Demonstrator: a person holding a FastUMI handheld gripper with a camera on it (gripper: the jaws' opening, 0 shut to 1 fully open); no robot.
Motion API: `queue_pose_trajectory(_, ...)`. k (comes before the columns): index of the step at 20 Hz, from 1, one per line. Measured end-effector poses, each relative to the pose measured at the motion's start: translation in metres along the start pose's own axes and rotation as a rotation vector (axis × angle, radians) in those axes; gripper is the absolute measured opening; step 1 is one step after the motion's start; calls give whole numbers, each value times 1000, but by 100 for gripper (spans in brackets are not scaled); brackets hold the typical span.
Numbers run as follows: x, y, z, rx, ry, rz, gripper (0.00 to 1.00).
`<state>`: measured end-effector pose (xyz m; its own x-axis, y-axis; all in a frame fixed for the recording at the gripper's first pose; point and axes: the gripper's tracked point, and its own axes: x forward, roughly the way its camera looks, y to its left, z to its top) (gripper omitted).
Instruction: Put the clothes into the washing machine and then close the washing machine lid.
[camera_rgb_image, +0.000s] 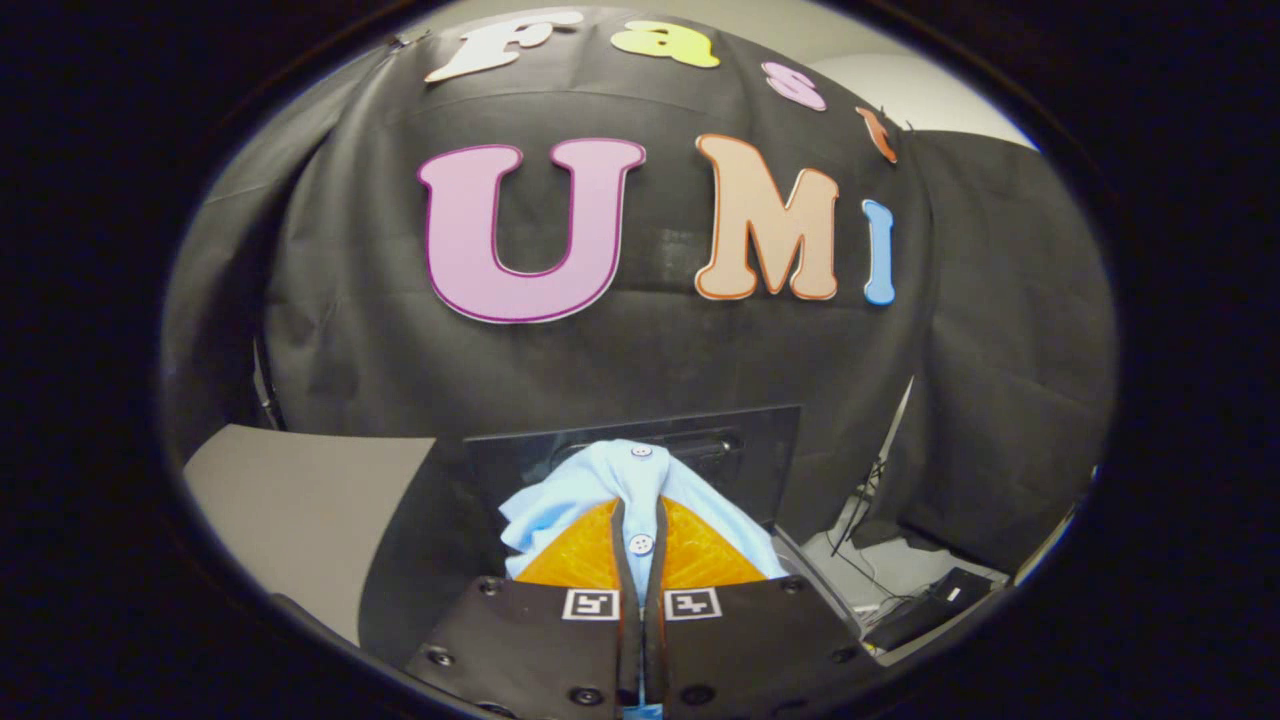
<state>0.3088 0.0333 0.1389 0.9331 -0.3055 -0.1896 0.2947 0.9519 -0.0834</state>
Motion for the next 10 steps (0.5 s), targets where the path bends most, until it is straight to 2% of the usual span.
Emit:
queue_pose_trajectory(3,24,-7,-27,-62,47,16,2)
queue_pose_trajectory(4,31,-7,-39,-81,68,19,8)
queue_pose_trajectory(5,38,-6,-51,-90,91,27,8)
queue_pose_trajectory(7,51,-1,-77,-108,140,45,26)
queue_pose_trajectory(10,64,18,-87,-116,118,131,53)
